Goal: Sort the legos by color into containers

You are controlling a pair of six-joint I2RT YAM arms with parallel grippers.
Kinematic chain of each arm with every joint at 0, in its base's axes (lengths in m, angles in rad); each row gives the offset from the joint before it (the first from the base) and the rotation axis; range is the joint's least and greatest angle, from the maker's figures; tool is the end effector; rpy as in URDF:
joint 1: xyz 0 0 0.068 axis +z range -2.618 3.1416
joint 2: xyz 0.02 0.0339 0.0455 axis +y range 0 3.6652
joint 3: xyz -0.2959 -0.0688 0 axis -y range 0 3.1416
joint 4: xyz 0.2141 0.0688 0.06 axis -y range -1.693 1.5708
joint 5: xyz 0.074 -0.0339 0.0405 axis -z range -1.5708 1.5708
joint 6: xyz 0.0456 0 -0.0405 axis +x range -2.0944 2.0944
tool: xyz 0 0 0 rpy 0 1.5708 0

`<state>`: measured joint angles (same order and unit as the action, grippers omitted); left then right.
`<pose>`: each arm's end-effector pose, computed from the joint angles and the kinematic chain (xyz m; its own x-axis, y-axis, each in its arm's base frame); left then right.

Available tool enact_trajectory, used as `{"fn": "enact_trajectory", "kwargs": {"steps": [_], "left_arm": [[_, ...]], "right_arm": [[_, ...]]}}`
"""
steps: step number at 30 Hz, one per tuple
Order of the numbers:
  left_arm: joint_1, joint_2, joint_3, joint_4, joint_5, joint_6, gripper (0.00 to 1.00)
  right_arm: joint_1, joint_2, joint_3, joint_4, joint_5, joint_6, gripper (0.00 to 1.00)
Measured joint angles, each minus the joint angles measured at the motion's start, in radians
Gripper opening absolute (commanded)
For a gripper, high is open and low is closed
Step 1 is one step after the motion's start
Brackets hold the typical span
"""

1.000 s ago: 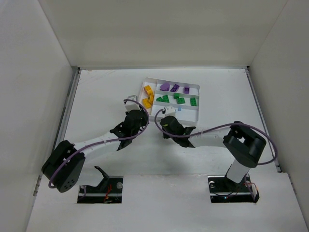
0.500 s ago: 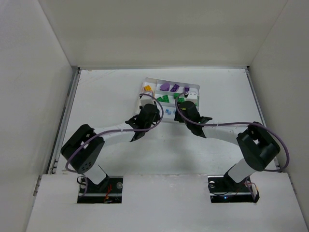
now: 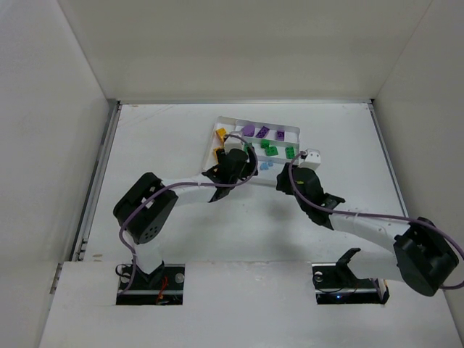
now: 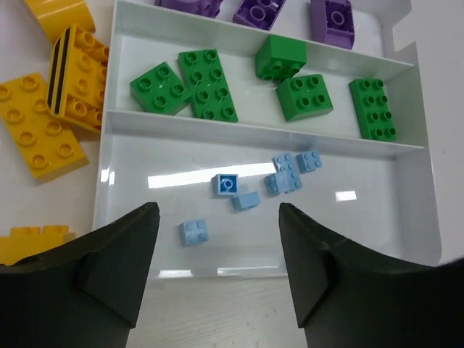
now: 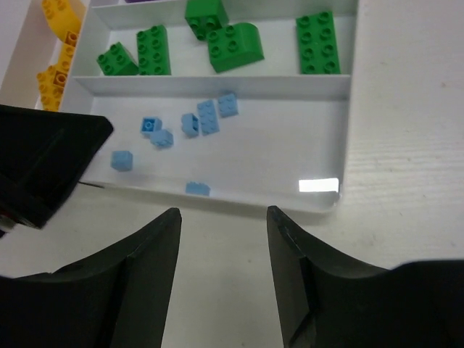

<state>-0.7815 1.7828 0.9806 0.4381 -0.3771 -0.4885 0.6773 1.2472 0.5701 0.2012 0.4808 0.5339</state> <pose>0.2837 -0.2578 0.2491 -0.4159 -0.2020 -0.8867 0.2439 0.9145 -0.3227 0.1941 0.1290 0.2542 -0.4271 0.2356 -0.8730 -0.0209 0.9626 0.2700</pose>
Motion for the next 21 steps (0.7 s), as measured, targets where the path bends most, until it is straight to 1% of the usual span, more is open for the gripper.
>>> {"fn": "enact_trajectory", "kwargs": {"steps": [1, 3, 4, 5, 7, 10, 14, 17, 21], "left_arm": [[0.002, -0.015, -0.016, -0.002, 0.0, 0.003, 1.0], [0.012, -0.082, -0.082, -0.008, 0.0, -0.003, 1.0], [0.021, -0.125, -0.12, -0.016, -0.005, -0.007, 1.0], [0.032, -0.184, -0.166, -0.029, -0.011, -0.008, 1.0], [0.054, -0.318, -0.246, -0.063, -0.034, -0.013, 1.0], [0.084, -0.56, -0.341, -0.125, -0.091, -0.023, 1.0], [0.108, -0.852, -0.423, -0.222, -0.146, -0.061, 1.0], [0.171, -1.015, -0.483, -0.333, -0.154, -0.132, 1.0], [0.308, -1.148, -0.535, -0.539, -0.122, -0.213, 1.0]], "right_arm": [[0.0, -0.026, -0.027, -0.001, 0.006, 0.008, 0.6], [0.0, -0.065, -0.065, -0.002, 0.016, 0.018, 0.67], [0.0, -0.082, -0.08, -0.002, 0.022, 0.024, 0.81], [0.0, -0.097, -0.095, -0.001, 0.027, 0.033, 1.0], [0.0, -0.12, -0.116, -0.001, 0.041, 0.038, 1.0], [-0.003, -0.152, -0.129, -0.016, 0.062, 0.051, 1.0], [-0.006, -0.266, -0.138, -0.052, 0.105, 0.096, 1.0], [-0.016, -0.373, -0.141, -0.092, 0.121, 0.145, 1.0], [-0.023, -0.483, -0.141, -0.2, 0.12, 0.216, 1.0]]}}
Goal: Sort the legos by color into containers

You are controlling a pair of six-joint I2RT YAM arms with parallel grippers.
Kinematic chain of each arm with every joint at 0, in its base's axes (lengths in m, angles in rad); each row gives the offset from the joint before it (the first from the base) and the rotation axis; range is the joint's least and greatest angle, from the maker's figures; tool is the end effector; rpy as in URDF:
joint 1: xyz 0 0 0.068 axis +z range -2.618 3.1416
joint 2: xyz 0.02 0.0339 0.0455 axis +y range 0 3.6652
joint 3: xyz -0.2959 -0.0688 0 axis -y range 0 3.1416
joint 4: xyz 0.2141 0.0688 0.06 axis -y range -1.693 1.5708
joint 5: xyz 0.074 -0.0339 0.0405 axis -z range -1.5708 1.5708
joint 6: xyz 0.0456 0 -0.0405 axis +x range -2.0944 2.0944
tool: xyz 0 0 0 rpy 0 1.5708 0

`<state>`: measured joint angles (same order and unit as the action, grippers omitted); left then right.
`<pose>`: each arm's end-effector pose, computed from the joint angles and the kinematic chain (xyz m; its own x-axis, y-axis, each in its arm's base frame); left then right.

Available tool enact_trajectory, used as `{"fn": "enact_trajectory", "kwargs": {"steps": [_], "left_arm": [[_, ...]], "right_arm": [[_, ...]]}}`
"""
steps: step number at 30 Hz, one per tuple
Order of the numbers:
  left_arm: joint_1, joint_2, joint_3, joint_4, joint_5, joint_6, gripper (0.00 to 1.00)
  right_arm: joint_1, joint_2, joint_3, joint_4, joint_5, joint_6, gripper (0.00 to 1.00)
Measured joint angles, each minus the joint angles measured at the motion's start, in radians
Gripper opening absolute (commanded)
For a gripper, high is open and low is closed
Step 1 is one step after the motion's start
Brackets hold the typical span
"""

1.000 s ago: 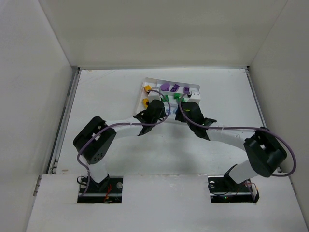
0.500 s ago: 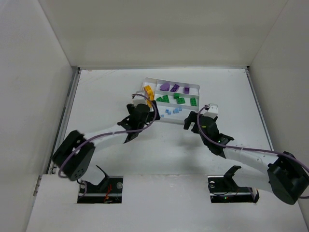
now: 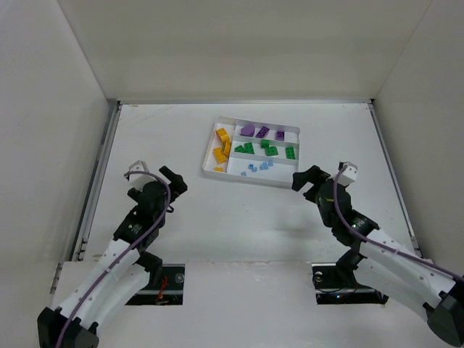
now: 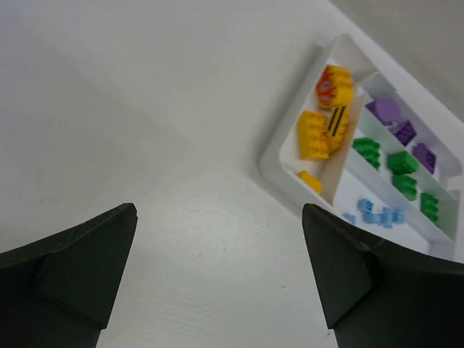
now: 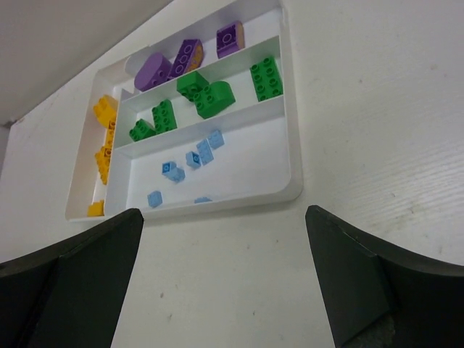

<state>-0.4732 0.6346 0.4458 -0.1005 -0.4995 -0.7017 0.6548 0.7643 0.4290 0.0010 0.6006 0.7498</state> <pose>0.1101 -0.0319 0.2751 -0.1884 -0.5401 -0.8202 -0.1705 0.8405 -0.5143 0.1218 0.0610 0.2679 -0.2443 0.5213 -0.8177 0.1195 0.8530 0.5081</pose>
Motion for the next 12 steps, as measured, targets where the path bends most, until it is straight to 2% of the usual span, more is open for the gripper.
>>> {"fn": "enact_trajectory", "kwargs": {"steps": [5, 9, 12], "left_arm": [[0.09, -0.08, -0.01, -0.177, 0.056, -0.023, 1.0], [0.085, -0.084, -0.01, -0.244, 0.075, -0.031, 1.0], [0.069, -0.073, -0.01, -0.247, 0.084, -0.034, 1.0]], "right_arm": [[-0.031, -0.158, -0.003, -0.197, 0.005, 0.088, 1.0], [-0.12, -0.266, -0.004, -0.307, -0.002, 0.13, 1.0], [-0.182, -0.283, -0.004, -0.347, -0.026, 0.134, 1.0]]}}
